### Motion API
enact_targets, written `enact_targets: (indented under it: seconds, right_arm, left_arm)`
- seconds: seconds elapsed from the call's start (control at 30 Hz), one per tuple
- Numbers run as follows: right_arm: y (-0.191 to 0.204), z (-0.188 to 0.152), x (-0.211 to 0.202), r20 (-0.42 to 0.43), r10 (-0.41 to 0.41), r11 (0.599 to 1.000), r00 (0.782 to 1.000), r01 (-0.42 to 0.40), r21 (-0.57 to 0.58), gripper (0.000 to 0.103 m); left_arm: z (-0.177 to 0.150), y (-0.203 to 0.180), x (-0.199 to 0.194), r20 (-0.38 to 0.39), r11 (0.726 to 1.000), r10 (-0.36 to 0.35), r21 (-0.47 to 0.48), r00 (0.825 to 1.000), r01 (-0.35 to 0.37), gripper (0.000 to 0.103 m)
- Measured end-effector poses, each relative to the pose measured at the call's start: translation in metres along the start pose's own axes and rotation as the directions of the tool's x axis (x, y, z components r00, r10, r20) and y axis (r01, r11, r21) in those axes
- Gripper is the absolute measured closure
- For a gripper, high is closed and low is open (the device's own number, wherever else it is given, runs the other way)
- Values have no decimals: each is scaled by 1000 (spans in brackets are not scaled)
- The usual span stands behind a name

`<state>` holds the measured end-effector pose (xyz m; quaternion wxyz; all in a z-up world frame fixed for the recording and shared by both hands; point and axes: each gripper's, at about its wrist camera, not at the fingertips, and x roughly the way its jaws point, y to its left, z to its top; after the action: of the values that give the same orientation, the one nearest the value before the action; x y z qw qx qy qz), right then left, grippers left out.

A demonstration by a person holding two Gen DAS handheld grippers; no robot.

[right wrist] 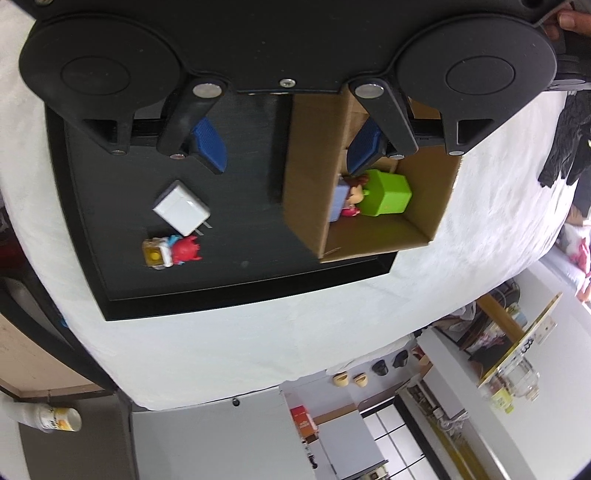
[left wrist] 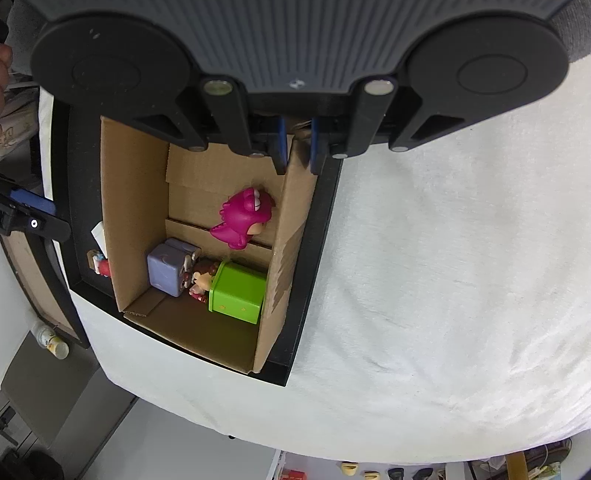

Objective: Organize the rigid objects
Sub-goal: 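Move the right gripper to the white USB charger and grasp it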

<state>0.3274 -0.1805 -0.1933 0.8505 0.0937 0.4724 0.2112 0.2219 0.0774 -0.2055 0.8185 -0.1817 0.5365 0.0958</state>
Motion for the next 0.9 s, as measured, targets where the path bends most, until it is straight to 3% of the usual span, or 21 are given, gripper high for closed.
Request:
enact_targets:
  seconds: [0.17, 0.43, 0.67, 0.9]
  right_arm:
    - [-17, -4, -1, 16, -42, 999, 999, 42, 7, 31]
    - [-44, -9, 5, 48, -103, 995, 993, 102, 22, 20]
    - [-63, -10, 21, 86, -137, 991, 987, 135, 27, 19]
    - [-66, -9, 47, 81, -160, 985, 984, 164, -48, 20]
  left_arm:
    - [0, -2, -1, 2, 1000, 13, 0, 1000, -13, 92]
    - [0, -6, -1, 8, 999, 32, 4, 999, -32, 92]
    - [1, -9, -1, 6, 999, 51, 5, 999, -51, 92]
    - [2, -12, 3, 1, 998, 66, 2, 998, -66, 92]
